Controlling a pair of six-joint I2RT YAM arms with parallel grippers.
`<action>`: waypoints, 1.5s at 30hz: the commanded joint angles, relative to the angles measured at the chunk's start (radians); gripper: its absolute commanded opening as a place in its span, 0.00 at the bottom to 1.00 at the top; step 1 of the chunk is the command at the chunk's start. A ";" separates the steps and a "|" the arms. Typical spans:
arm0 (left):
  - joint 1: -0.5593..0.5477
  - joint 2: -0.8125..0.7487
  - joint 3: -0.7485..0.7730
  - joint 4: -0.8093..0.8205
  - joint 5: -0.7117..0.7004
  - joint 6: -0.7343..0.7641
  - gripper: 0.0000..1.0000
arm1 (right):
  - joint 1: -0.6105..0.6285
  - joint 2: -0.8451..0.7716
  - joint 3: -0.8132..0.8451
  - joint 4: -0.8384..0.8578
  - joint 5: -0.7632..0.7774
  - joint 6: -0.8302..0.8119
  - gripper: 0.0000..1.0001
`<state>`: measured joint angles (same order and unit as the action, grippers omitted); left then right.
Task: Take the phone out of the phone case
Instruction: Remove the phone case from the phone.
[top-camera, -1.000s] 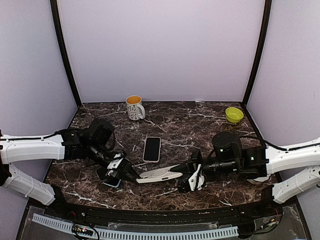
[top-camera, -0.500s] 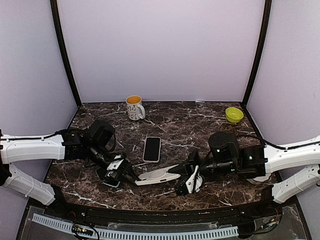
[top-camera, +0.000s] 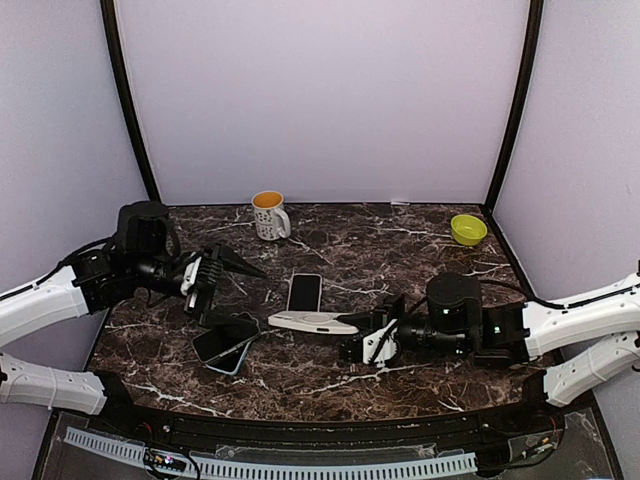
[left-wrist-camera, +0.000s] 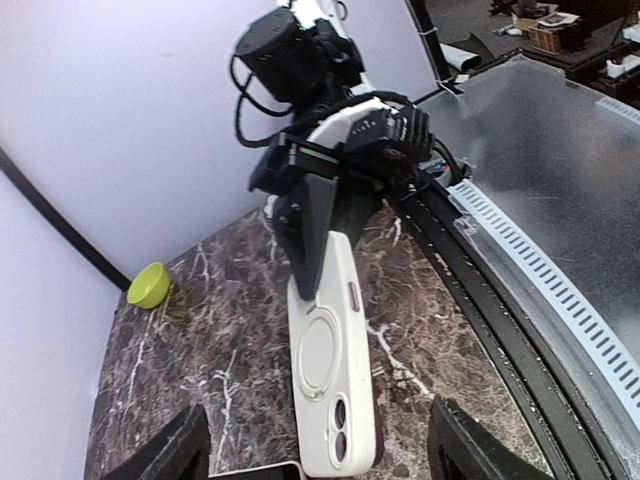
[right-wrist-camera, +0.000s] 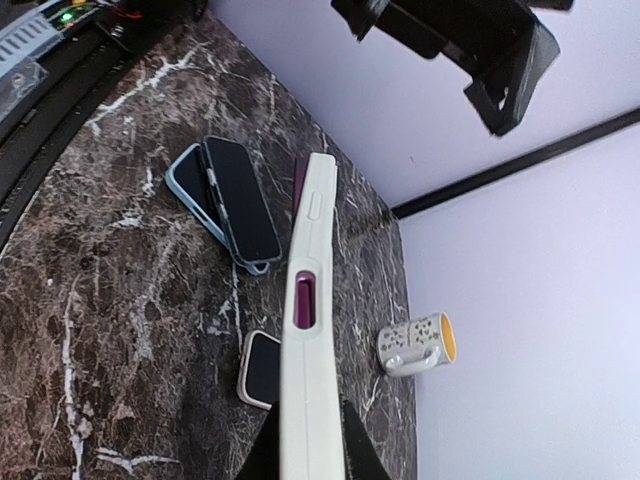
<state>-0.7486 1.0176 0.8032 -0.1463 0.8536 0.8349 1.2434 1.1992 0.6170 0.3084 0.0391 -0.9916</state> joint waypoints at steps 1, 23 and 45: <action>0.081 -0.069 0.000 0.156 0.060 -0.148 0.77 | -0.004 0.011 0.028 0.252 0.220 0.173 0.00; 0.154 0.066 0.196 0.287 -0.270 -0.545 0.99 | -0.351 -0.040 0.309 0.045 0.210 1.170 0.00; 0.272 0.108 0.067 0.729 0.443 -0.997 0.80 | -0.358 -0.035 0.353 0.166 -0.644 1.255 0.00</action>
<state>-0.4812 1.1572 0.9108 0.4061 1.1828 -0.0765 0.8909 1.1515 0.9340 0.3096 -0.4454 0.2283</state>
